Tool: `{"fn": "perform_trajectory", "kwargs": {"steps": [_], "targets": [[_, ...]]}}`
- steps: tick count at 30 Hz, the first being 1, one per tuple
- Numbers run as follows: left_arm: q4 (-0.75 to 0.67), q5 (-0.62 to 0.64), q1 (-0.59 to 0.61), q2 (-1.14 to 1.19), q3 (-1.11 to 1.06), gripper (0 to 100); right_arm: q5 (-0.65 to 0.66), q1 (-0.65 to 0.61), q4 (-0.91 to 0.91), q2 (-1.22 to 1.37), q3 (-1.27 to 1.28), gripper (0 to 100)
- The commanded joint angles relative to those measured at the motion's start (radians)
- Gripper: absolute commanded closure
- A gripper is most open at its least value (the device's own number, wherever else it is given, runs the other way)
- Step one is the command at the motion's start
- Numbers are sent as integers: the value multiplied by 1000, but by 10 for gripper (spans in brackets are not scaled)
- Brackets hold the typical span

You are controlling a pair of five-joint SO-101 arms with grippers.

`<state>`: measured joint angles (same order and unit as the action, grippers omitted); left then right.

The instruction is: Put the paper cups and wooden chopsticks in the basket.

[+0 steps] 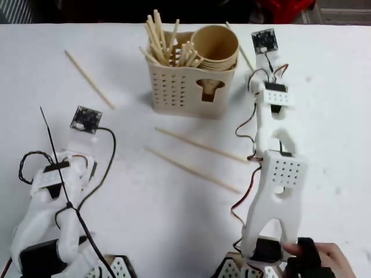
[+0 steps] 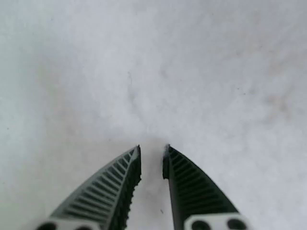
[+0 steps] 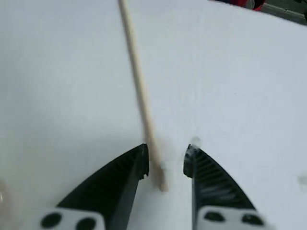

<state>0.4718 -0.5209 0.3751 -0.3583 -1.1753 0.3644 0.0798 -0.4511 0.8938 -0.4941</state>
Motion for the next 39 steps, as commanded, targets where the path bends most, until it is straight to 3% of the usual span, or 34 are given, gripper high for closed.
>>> {"fn": "perform_trajectory", "kwargs": {"steps": [1, 16, 20, 32, 35, 39], "targets": [[-15, -11, -16, -31, 6, 902, 12, 7, 21, 4, -29, 861], [-14, -11, -16, -31, 6, 902, 12, 53, -12, 286, -353, 867], [-14, -11, -16, -31, 6, 902, 12, 50, -186, 308, -417, 985], [-14, -11, -16, -31, 6, 902, 18, 65, -897, 303, -764, 982], [-14, -11, -16, -31, 6, 902, 130, 77, -1106, 303, -948, 982], [-15, -11, -18, -31, 6, 902, 140, 87, -1283, 303, -1165, 982]]}}
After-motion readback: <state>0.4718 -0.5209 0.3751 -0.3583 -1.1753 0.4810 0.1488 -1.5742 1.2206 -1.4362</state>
